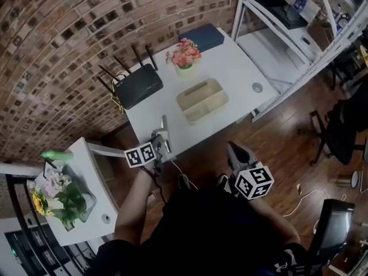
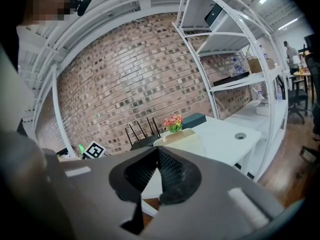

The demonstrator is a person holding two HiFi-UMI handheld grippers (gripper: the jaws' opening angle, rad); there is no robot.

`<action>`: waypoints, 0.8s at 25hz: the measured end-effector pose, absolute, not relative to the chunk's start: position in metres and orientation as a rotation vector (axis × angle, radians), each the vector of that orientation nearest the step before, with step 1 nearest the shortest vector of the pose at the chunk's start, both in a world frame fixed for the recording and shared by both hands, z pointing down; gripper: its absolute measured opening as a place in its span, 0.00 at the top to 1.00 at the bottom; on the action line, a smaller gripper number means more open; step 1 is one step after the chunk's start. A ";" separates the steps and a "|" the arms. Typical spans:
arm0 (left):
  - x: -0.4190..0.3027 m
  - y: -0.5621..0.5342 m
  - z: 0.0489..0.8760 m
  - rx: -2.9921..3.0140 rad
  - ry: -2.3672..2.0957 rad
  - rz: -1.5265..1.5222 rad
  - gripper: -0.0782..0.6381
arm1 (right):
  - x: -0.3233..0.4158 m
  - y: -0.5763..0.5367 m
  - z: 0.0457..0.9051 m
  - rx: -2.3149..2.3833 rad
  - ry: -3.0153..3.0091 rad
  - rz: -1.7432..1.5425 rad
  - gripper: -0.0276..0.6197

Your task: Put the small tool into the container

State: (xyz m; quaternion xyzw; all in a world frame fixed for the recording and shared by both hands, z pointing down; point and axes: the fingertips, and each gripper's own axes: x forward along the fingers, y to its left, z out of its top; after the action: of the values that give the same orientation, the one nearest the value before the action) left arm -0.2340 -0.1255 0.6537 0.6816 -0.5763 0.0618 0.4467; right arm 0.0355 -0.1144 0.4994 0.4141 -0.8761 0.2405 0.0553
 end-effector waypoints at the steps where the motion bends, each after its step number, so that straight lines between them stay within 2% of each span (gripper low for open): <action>1: -0.233 -0.127 0.643 1.722 -1.445 0.144 0.88 | 0.035 -0.115 0.500 1.256 -2.662 0.732 0.94; 11: -0.205 -0.157 0.527 2.047 -1.547 0.094 0.88 | 0.039 -0.121 0.495 1.282 -2.668 0.707 0.94; 20: -0.156 -0.174 0.484 2.262 -1.482 0.124 0.88 | 0.052 -0.118 0.495 1.354 -2.645 0.713 0.95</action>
State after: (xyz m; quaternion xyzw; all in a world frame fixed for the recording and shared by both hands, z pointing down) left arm -0.1556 -0.1744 0.4843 0.8158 -0.5347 0.0446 0.2157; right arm 0.0515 -0.1183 0.4952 0.4427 -0.8648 0.2331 0.0432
